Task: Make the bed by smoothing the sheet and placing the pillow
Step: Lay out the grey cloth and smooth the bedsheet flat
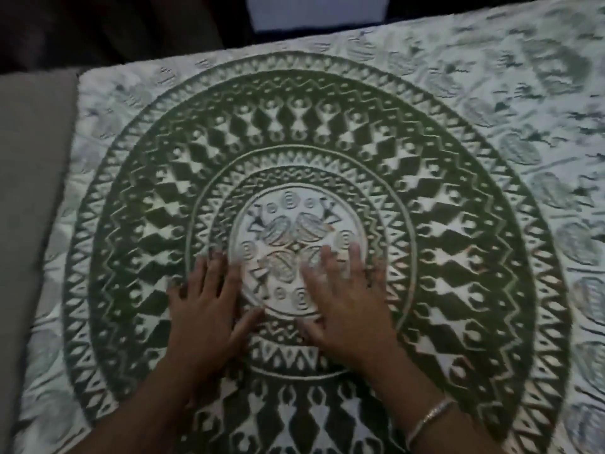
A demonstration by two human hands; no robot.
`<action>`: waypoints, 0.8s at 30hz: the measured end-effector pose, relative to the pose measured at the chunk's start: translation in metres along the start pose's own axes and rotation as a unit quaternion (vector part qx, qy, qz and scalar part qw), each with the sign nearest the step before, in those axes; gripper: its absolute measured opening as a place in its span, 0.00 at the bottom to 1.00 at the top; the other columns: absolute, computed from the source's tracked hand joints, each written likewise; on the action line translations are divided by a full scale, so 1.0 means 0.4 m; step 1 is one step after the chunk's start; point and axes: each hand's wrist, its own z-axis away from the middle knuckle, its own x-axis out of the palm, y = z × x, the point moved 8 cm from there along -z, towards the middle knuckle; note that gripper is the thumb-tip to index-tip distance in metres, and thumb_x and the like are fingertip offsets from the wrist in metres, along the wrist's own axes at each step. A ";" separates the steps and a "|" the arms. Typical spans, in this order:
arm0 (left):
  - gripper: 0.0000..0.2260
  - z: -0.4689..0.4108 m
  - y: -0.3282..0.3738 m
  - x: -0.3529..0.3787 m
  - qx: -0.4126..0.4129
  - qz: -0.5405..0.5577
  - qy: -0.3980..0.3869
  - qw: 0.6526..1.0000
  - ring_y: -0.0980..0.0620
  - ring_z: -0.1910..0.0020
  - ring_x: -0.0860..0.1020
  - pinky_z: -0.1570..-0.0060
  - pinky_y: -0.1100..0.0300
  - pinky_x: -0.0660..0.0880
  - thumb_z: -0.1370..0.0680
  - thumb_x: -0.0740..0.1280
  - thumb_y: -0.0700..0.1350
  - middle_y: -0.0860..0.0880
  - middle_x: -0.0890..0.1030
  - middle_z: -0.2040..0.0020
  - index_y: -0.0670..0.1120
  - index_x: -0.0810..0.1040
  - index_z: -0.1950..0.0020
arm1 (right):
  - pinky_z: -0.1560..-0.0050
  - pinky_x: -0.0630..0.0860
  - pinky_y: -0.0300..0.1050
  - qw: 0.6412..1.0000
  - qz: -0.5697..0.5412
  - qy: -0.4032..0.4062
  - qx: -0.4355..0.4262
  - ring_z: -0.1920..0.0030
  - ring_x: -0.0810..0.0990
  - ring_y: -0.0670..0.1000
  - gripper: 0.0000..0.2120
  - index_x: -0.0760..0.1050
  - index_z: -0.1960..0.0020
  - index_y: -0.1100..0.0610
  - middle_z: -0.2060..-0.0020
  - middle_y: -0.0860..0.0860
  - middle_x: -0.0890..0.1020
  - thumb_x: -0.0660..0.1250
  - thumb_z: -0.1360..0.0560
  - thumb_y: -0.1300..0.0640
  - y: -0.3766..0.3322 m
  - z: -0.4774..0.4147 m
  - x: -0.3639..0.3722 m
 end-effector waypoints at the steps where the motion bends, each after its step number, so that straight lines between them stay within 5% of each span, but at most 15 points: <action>1: 0.34 0.012 -0.041 0.010 -0.003 0.003 0.002 1.000 0.41 0.27 0.58 0.39 0.27 0.59 0.23 0.42 0.68 0.45 0.58 0.24 0.50 0.57 0.24 | 0.35 0.50 0.77 1.000 -0.001 0.004 0.027 0.27 0.59 0.67 0.36 0.61 0.26 0.48 0.27 0.60 0.64 0.51 0.29 0.31 -0.020 -0.023 -0.004; 4: 0.33 0.063 -0.154 0.042 0.000 0.006 0.010 1.000 0.43 0.26 0.57 0.35 0.30 0.55 0.23 0.43 0.69 0.49 0.55 0.23 0.54 0.55 0.23 | 0.33 0.48 0.75 0.997 0.000 -0.025 0.073 0.27 0.56 0.70 0.41 0.63 0.26 0.56 0.28 0.67 0.62 0.51 0.29 0.31 -0.104 -0.071 0.018; 8: 0.34 0.152 -0.325 0.070 -0.076 0.049 0.033 0.995 0.40 0.27 0.59 0.32 0.36 0.53 0.23 0.44 0.68 0.46 0.57 0.23 0.50 0.59 0.24 | 0.32 0.50 0.73 0.996 0.012 -0.051 -0.069 0.26 0.49 0.70 0.43 0.55 0.23 0.56 0.25 0.65 0.55 0.51 0.29 0.30 -0.349 -0.085 0.066; 11: 0.34 0.236 -0.432 0.101 -0.112 0.076 0.041 0.990 0.41 0.26 0.59 0.34 0.37 0.59 0.23 0.43 0.67 0.45 0.58 0.24 0.49 0.57 0.23 | 0.33 0.52 0.74 0.980 0.047 -0.062 -0.184 0.26 0.52 0.70 0.41 0.58 0.24 0.56 0.26 0.65 0.58 0.50 0.28 0.30 -0.525 -0.073 0.101; 17: 0.32 0.417 -0.550 0.152 -0.146 0.122 0.094 0.977 0.45 0.26 0.59 0.29 0.57 0.51 0.21 0.49 0.63 0.42 0.58 0.24 0.43 0.59 0.24 | 0.32 0.49 0.72 0.978 0.055 -0.078 -0.187 0.28 0.55 0.73 0.41 0.62 0.26 0.59 0.27 0.66 0.61 0.52 0.28 0.32 -0.777 -0.082 0.137; 24: 0.25 0.570 -0.538 0.194 -0.234 0.175 0.167 0.942 0.44 0.32 0.70 0.32 0.53 0.62 0.25 0.56 0.44 0.41 0.68 0.29 0.39 0.64 0.28 | 0.29 0.51 0.68 0.948 0.069 -0.052 -0.305 0.27 0.56 0.69 0.34 0.60 0.25 0.63 0.28 0.68 0.60 0.54 0.25 0.44 -1.017 0.012 0.203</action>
